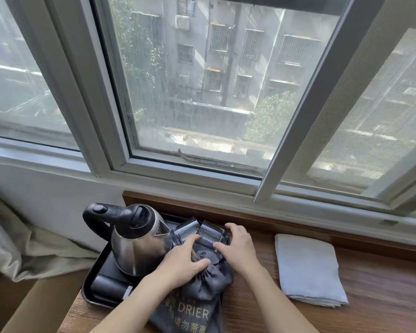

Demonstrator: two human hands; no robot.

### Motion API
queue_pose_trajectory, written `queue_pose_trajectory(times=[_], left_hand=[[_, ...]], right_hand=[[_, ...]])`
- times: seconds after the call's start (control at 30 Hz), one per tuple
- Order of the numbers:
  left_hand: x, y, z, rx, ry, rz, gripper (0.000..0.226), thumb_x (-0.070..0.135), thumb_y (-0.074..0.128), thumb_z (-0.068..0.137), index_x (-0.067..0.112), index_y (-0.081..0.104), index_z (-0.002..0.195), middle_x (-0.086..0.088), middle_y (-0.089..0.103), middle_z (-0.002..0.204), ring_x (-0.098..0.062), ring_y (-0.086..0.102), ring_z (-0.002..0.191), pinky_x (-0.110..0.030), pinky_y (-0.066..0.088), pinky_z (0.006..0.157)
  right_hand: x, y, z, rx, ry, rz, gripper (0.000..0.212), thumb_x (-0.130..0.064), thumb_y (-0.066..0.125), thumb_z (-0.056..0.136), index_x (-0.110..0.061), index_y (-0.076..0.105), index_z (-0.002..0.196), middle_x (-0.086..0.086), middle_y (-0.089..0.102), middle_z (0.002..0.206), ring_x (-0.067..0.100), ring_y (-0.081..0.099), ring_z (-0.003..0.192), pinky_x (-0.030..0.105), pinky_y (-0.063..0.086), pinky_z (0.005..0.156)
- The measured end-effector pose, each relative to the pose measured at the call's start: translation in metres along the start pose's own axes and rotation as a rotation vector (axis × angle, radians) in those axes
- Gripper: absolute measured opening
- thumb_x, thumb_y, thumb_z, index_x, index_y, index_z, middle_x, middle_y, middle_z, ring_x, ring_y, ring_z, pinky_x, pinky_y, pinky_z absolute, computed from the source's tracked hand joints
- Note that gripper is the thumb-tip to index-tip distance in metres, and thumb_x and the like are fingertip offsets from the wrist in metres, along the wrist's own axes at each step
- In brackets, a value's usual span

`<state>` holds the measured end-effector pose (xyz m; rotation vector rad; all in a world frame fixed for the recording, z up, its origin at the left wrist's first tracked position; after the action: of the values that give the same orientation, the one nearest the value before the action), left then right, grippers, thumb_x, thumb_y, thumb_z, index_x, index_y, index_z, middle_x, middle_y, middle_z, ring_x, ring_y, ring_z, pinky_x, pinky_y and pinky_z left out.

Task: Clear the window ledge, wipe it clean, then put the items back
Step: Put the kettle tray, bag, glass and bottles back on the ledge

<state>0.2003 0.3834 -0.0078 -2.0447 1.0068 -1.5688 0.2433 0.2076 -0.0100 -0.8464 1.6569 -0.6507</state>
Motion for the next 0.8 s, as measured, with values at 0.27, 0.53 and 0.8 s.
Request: queue_pose_trajectory(times=[0.27, 0.53, 0.8], left_hand=[[0.017, -0.006, 0.015, 0.152, 0.167, -0.003, 0.079, 0.049, 0.069, 0.073, 0.028, 0.039, 0.143, 0.011, 0.042, 0.137, -0.008, 0.034, 0.131, -0.015, 0.022, 0.107], [0.020, -0.011, 0.027, 0.071, 0.070, -0.109, 0.090, 0.053, 0.075, 0.065, 0.031, 0.037, 0.144, 0.014, 0.054, 0.121, 0.000, 0.053, 0.108, -0.019, 0.040, 0.098], [0.004, -0.010, 0.014, 0.093, -0.021, -0.088, 0.094, 0.045, 0.077, 0.070, 0.034, 0.028, 0.149, 0.011, 0.051, 0.137, -0.008, 0.057, 0.117, -0.021, 0.037, 0.100]], right_hand=[[0.006, 0.018, 0.020, -0.128, -0.011, -0.111, 0.078, -0.037, 0.078, 0.078, -0.026, 0.041, 0.146, -0.002, 0.051, 0.139, 0.023, 0.045, 0.128, 0.031, 0.038, 0.105], [0.008, 0.013, 0.018, -0.072, -0.075, -0.063, 0.073, -0.045, 0.081, 0.069, -0.027, 0.052, 0.134, -0.008, 0.057, 0.125, 0.015, 0.056, 0.118, 0.027, 0.043, 0.095], [-0.001, -0.016, 0.014, 0.004, -0.168, 0.013, 0.069, -0.033, 0.082, 0.063, -0.026, 0.057, 0.127, -0.014, 0.051, 0.115, 0.004, 0.052, 0.103, 0.017, 0.041, 0.090]])
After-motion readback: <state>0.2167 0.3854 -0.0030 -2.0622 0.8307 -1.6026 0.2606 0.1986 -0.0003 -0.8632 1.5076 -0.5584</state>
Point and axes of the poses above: each hand's wrist, its own z-axis towards the middle knuckle, its own y-axis out of the palm, x = y × z, the point moved 5 cm from there along z, towards the middle knuckle
